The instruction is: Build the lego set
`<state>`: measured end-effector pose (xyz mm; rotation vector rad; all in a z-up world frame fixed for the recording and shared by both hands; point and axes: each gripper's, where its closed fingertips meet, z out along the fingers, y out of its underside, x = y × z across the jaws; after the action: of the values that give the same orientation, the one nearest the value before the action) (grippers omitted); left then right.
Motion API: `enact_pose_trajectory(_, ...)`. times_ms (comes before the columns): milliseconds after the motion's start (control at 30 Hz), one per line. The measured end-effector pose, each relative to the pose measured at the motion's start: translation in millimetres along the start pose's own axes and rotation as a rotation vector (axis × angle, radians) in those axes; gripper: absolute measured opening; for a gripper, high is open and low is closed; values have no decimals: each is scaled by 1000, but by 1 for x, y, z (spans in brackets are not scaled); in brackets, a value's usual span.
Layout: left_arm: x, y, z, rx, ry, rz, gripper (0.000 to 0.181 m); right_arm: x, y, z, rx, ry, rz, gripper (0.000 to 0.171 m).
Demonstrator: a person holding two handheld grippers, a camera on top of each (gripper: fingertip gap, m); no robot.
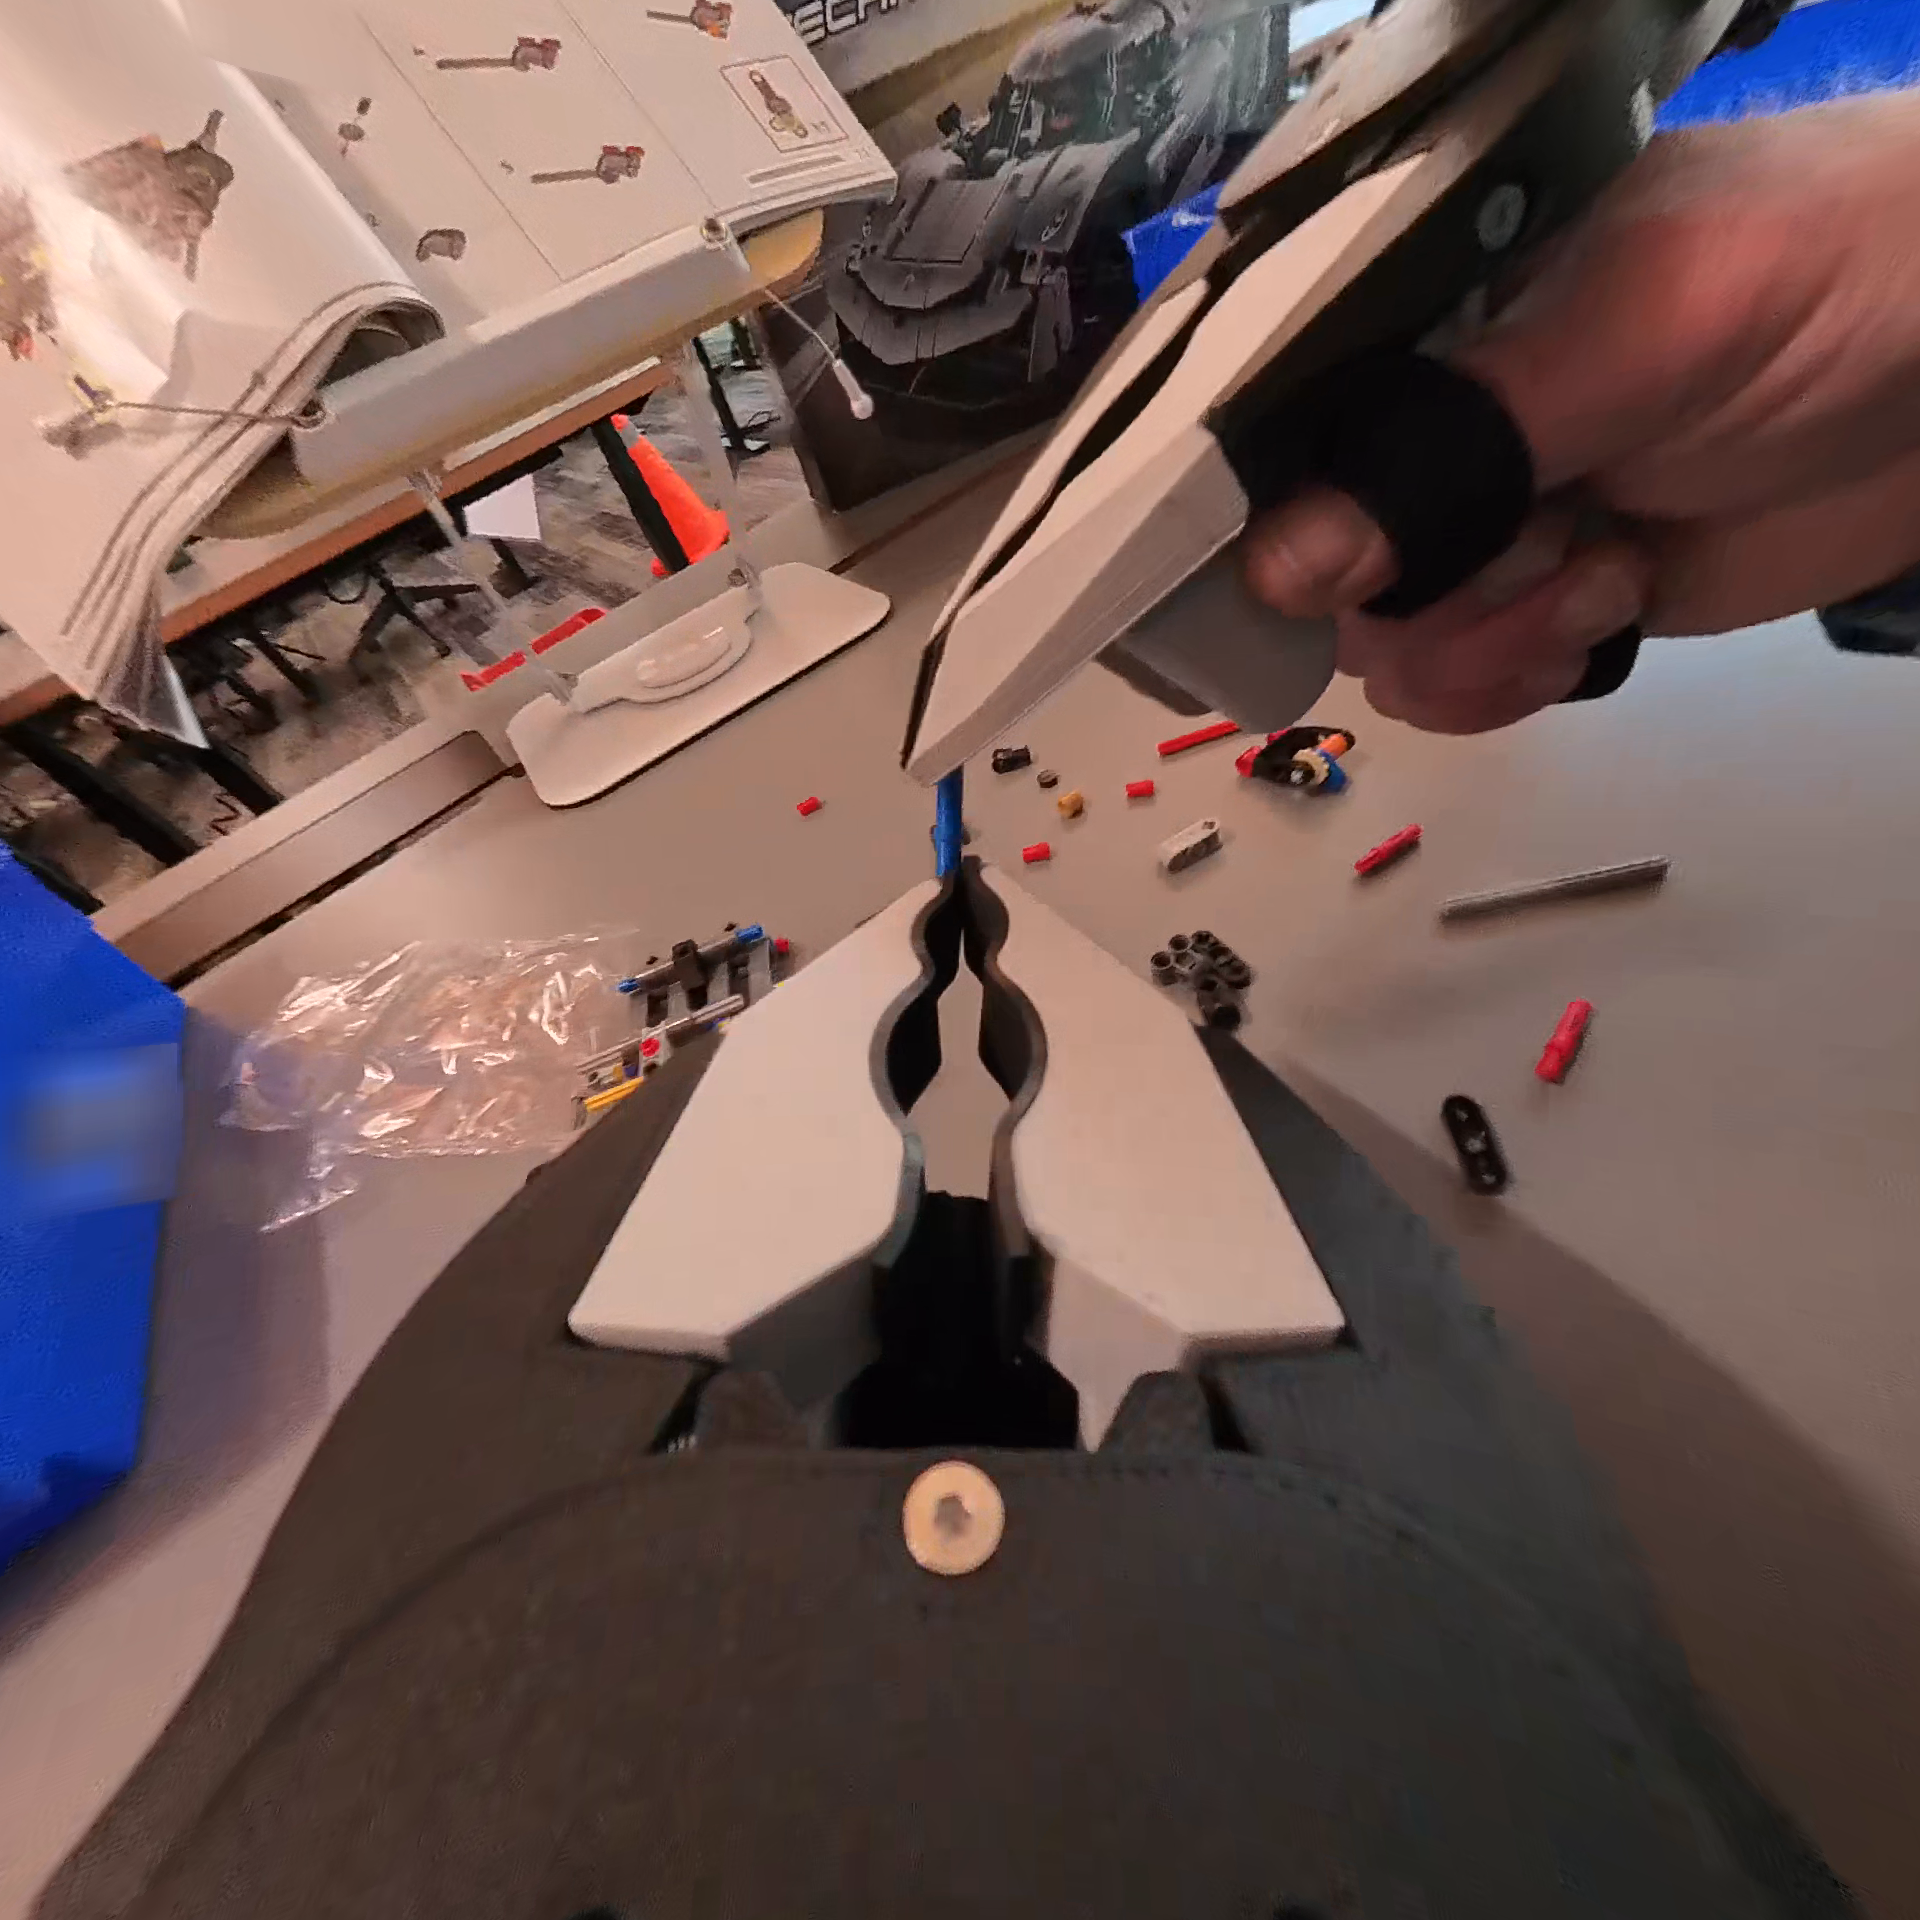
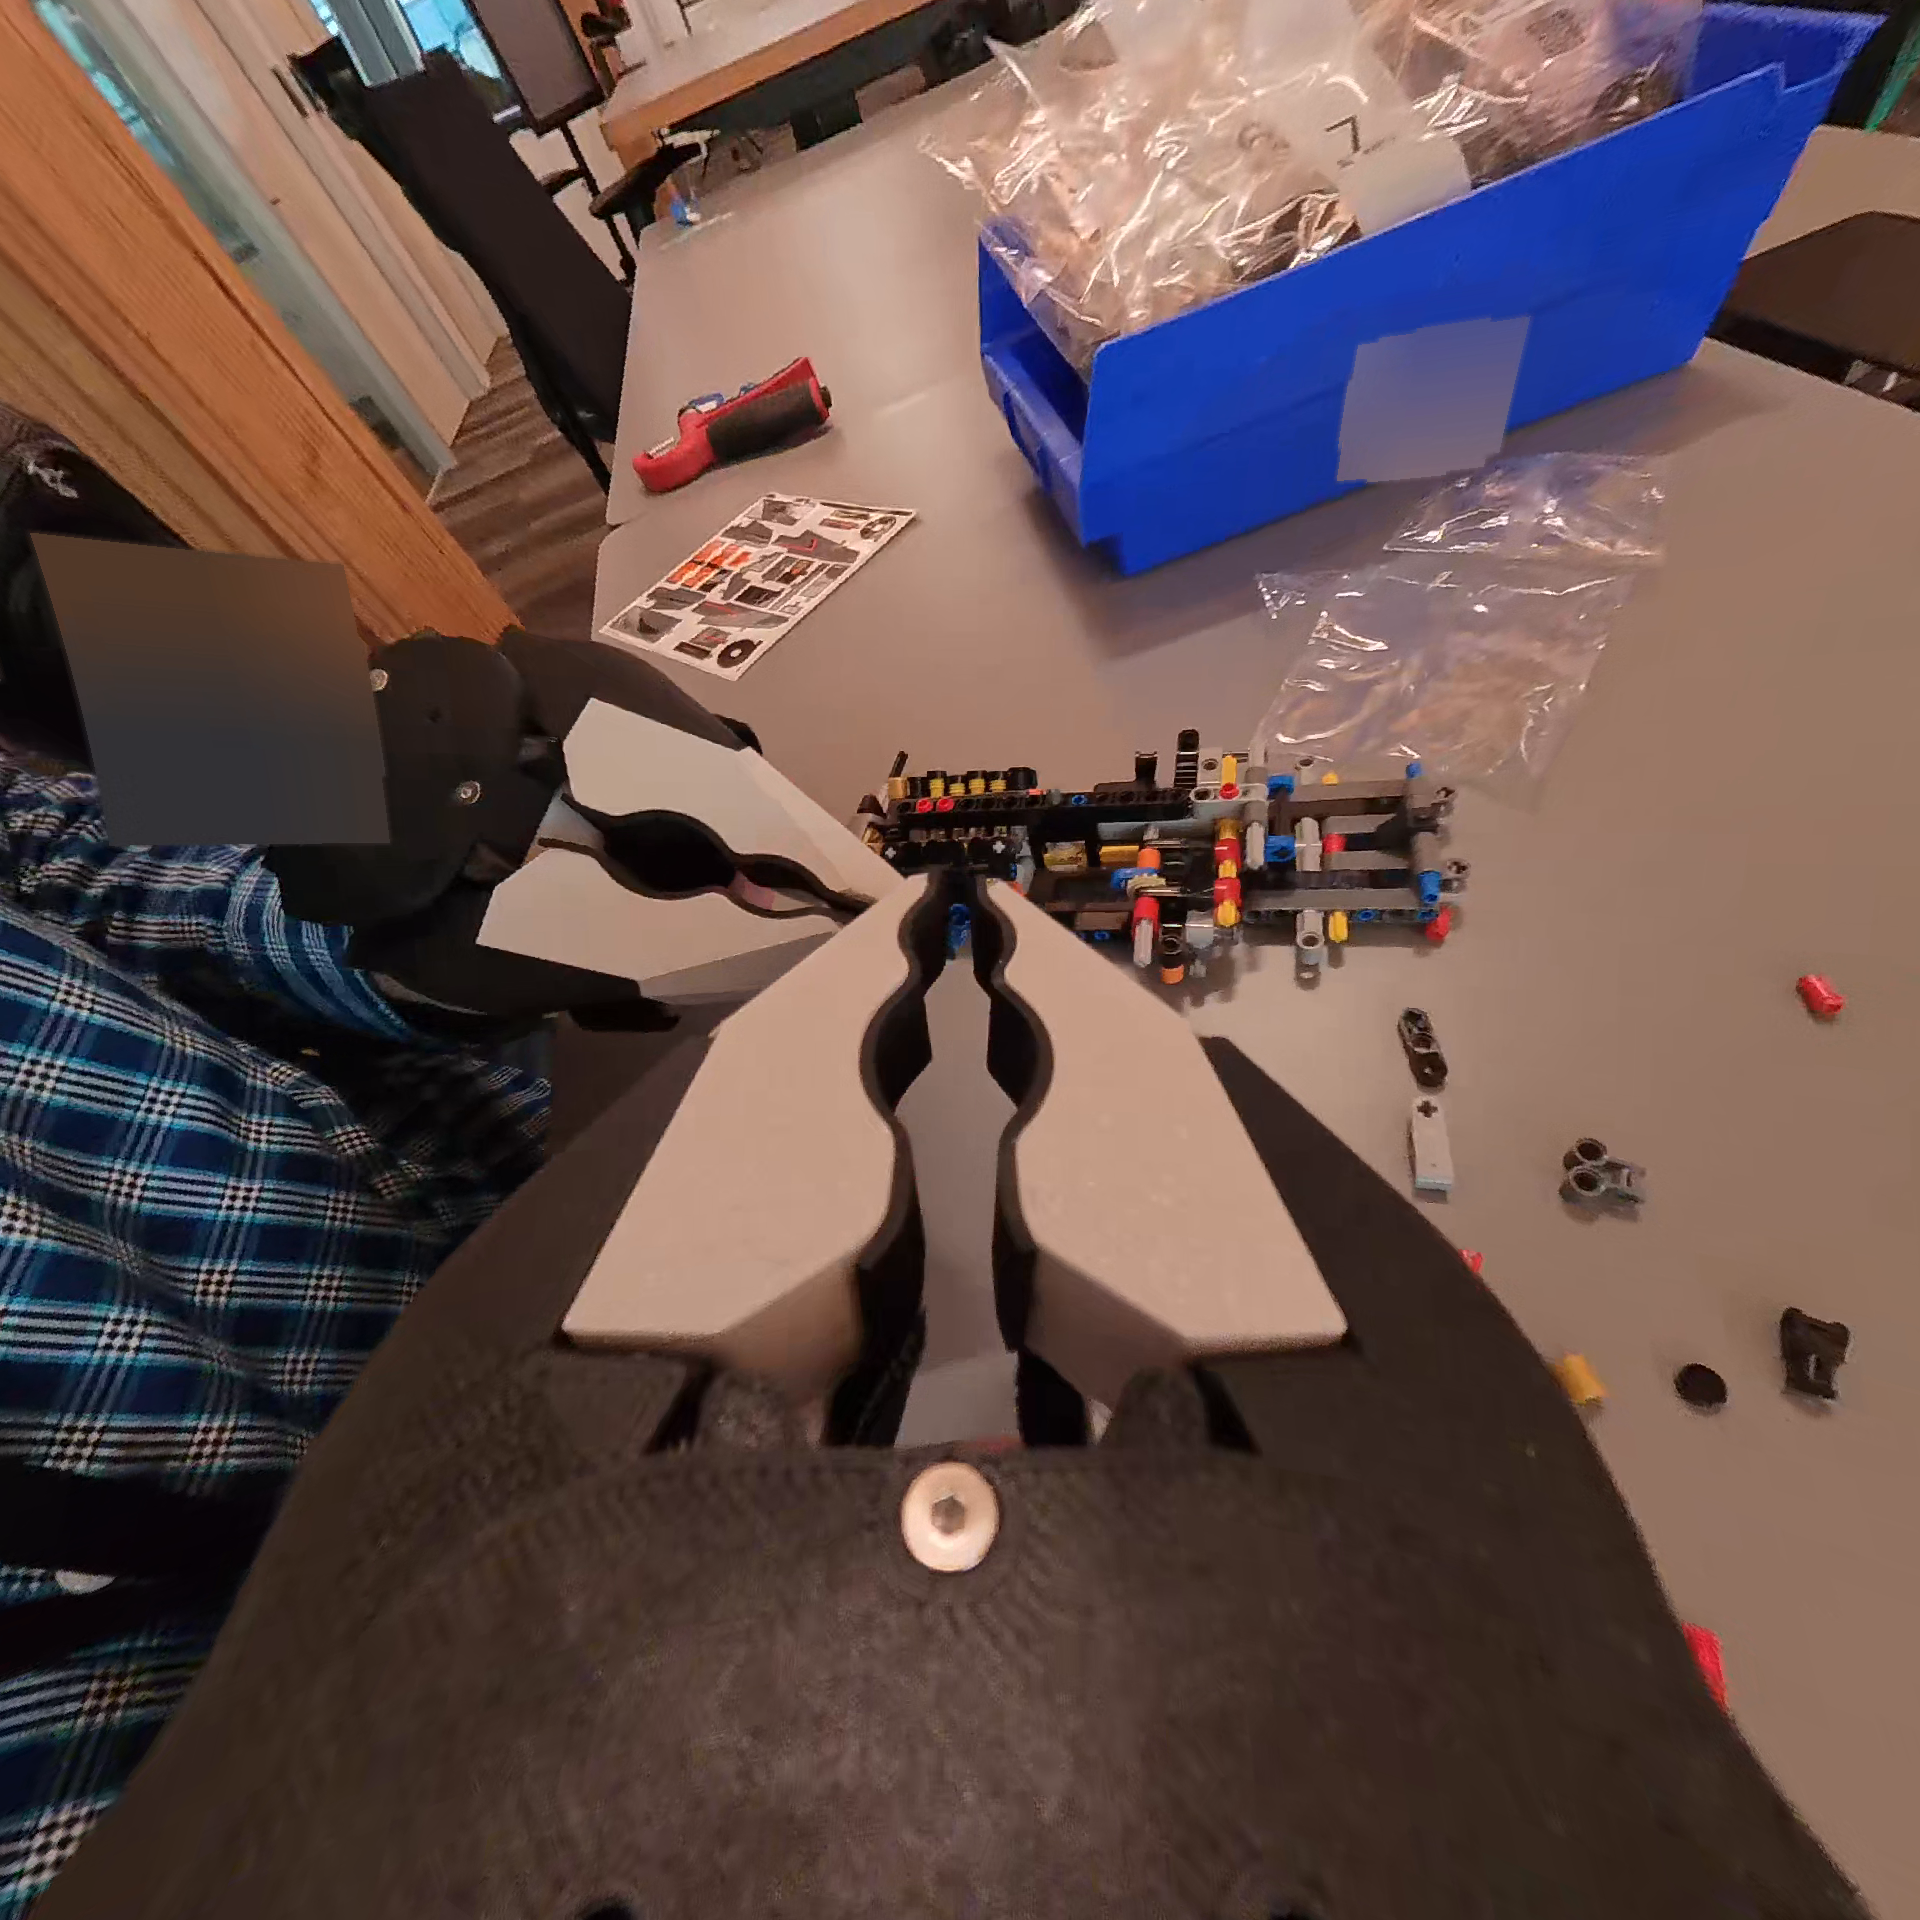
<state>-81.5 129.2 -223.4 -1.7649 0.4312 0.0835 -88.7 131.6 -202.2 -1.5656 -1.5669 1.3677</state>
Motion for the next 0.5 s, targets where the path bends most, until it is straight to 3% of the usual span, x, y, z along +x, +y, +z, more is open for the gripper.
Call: enact_pose_trajectory(500,0,3,18,-9,44,-83,0,23,4,-4,36,12,58,1)
